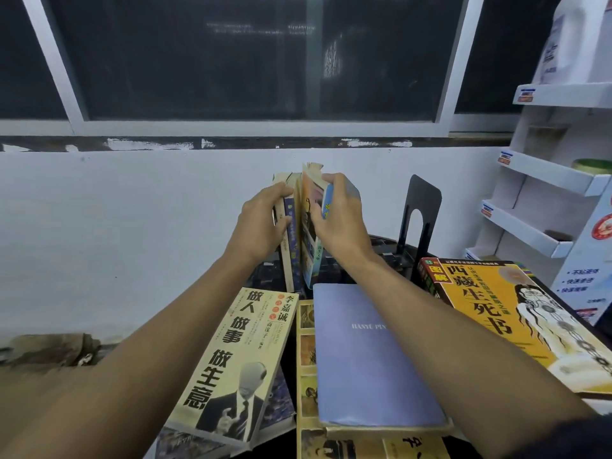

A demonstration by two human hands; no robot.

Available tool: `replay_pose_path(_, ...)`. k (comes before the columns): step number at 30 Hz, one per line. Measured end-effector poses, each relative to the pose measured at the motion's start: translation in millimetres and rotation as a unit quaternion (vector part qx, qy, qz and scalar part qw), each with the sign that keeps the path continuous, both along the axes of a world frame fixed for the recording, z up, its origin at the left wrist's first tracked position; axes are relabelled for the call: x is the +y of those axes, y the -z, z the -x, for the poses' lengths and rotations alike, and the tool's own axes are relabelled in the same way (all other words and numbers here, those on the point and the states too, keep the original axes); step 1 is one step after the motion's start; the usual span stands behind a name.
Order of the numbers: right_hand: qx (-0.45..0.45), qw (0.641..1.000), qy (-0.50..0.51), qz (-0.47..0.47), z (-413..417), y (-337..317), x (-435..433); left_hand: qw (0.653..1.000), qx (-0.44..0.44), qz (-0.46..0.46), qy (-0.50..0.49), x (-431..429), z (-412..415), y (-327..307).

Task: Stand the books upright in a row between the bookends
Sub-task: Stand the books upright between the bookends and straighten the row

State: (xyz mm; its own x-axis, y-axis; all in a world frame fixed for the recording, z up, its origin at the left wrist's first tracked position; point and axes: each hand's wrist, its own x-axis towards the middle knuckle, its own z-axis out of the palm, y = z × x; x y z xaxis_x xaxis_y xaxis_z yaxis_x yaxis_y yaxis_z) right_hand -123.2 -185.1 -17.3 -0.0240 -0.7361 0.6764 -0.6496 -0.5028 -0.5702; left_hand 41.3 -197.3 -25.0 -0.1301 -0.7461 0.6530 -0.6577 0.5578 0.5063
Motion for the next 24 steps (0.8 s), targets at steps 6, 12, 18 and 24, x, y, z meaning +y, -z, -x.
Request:
replay_pose_path(6, -0.014, 1.000, -0.003, -0.017, -5, 11, -11, 1.000, 0.005, -0.005, 0.004, -2, 1, 0)
replay_pose_path(12, -0.006, 1.000, -0.018, -0.011, -12, 19, -14, 1.000, 0.007, 0.009, 0.013, -4, 0, 2)
replay_pose_path(18, -0.012, 0.999, -0.043, -0.009, -7, 24, -10, 1.000, 0.005, 0.010, 0.012, -4, 3, 2)
replay_pose_path(24, 0.043, 0.983, -0.138, -0.109, 16, 21, -1, 1.000, 0.004, 0.004, 0.009, -3, 1, 2)
